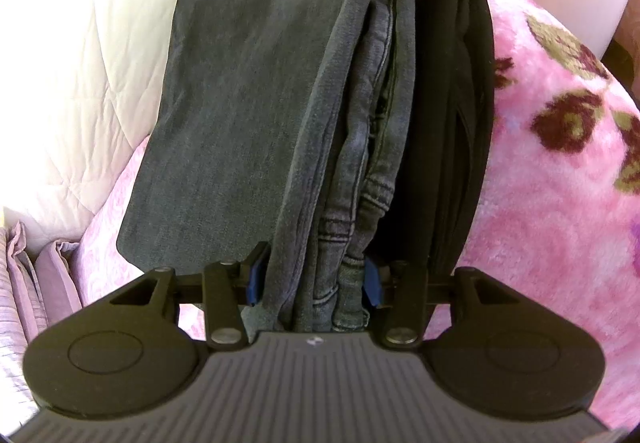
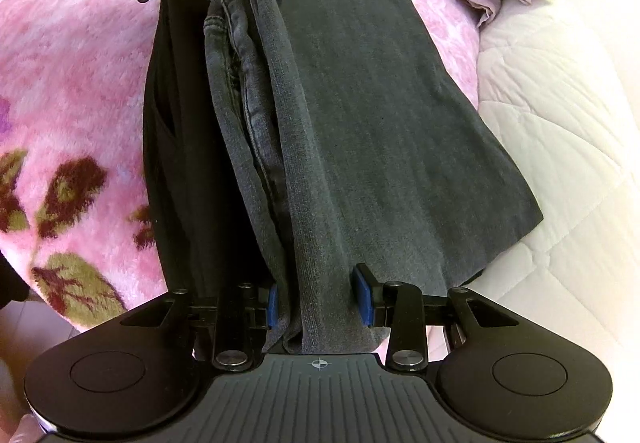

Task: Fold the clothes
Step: 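Lower the jeans onto the grey garment and fold it over with both grippers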

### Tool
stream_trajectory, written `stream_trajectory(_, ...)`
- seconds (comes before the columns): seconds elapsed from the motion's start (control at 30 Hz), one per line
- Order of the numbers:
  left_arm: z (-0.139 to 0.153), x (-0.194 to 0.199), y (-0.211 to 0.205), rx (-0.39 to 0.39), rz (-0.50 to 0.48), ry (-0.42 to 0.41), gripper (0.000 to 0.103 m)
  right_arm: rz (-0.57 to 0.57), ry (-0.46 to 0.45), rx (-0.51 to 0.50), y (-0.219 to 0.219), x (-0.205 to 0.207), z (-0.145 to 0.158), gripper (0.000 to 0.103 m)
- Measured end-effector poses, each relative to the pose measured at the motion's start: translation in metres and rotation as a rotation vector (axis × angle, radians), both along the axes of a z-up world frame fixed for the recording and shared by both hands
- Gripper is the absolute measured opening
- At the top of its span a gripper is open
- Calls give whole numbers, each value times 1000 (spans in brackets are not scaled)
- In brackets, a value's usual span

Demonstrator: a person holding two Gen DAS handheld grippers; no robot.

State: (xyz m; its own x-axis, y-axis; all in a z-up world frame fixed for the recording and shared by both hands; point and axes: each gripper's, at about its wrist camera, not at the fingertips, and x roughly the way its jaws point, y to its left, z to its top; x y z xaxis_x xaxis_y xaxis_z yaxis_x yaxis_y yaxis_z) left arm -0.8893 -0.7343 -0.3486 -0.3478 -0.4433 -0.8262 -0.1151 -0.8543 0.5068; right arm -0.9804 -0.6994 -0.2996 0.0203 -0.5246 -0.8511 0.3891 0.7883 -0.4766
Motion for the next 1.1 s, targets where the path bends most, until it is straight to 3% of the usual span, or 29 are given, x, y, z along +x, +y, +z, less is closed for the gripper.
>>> stream_trajectory(0.53, 7, 22, 15, -26, 0, 11, 43, -7, -16, -8, -4, -1, -2, 36)
stream_trajectory(0.73, 15, 40, 29, -155, -84, 96, 40, -24, -29, -115, 9, 0, 11, 29)
stream_trajectory(0.93, 3, 41, 25, -141, -106, 58, 40, -66, -32, -96, 17, 9, -9, 29)
stream_trajectory(1.1, 5, 48, 25, -150, -97, 76, 39, -77, -33, -139, 27, 12, -1, 29)
